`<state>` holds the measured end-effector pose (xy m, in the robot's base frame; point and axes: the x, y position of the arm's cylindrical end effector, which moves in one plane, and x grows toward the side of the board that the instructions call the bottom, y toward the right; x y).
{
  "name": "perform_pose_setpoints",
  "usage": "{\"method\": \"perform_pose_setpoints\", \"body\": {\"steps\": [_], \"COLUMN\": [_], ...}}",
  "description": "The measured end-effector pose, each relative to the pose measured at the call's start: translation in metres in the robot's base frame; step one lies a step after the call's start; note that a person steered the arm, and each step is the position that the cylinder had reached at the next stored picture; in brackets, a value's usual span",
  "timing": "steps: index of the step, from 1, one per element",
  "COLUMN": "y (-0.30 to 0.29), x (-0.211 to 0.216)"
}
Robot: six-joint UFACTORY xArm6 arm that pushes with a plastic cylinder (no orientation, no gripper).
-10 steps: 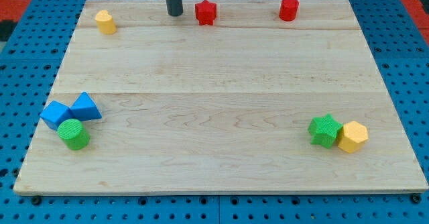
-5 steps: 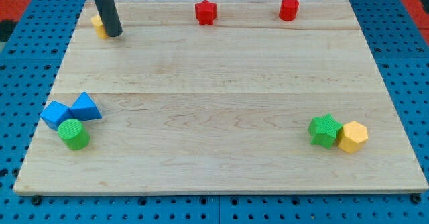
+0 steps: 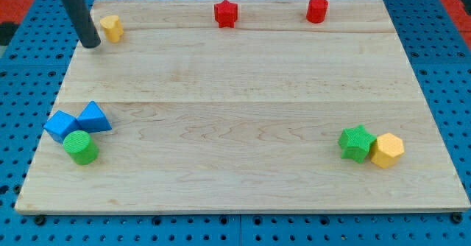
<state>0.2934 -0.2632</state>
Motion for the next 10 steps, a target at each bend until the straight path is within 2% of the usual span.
{"method": "perform_pose_setpoints", "body": {"steps": [1, 2, 3, 4, 5, 7, 8, 10], "y": [0.008, 0.072, 0.104, 0.139, 0.147, 0.145, 0.145, 0.172], "x": [-0.032, -0.037, 0.015, 0.023, 0.034, 0.151, 0.193, 0.114]}}
